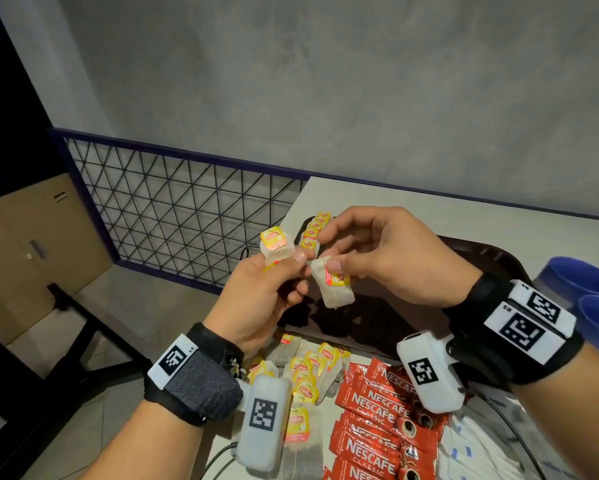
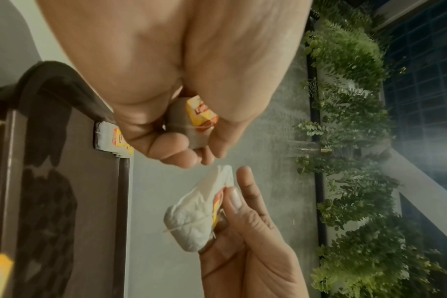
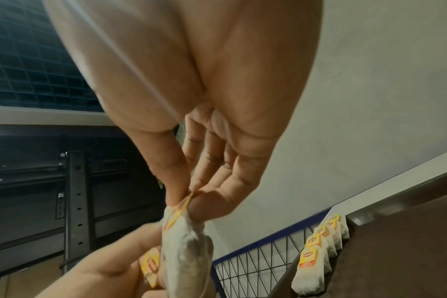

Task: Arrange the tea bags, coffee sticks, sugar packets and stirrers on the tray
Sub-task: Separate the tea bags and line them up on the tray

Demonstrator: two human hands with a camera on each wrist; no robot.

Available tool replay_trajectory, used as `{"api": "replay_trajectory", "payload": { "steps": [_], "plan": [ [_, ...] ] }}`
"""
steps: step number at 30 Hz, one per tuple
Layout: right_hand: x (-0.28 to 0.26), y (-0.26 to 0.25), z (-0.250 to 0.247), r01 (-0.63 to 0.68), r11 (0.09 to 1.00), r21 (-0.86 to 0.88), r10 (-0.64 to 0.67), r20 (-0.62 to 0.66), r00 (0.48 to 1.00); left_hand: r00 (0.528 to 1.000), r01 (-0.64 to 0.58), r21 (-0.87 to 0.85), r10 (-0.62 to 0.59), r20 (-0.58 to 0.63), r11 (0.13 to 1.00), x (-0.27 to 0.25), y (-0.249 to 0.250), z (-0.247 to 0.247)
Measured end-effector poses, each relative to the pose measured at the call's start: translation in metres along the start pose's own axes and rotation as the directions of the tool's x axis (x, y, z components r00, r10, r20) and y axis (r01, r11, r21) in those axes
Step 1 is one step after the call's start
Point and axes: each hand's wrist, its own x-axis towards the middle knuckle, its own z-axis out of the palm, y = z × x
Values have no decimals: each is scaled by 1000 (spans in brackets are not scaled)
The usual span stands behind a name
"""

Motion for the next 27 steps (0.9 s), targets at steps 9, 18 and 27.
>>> {"api": "replay_trajectory", "payload": {
  "steps": [9,18,27],
  "plan": [
    [3,4,4,37,998,-60,-42,-87,995,994,-80,29,77,82,996,-2,-3,0],
    [0,5,6,-64,997,-46,58,-121,991,992,-128,72,126,25,989,2,-5,-3],
    [-5,11,8,-110,992,-60,107,-56,993,986,-158,79,153,72,984,1,-5,-3]
  ]
}}
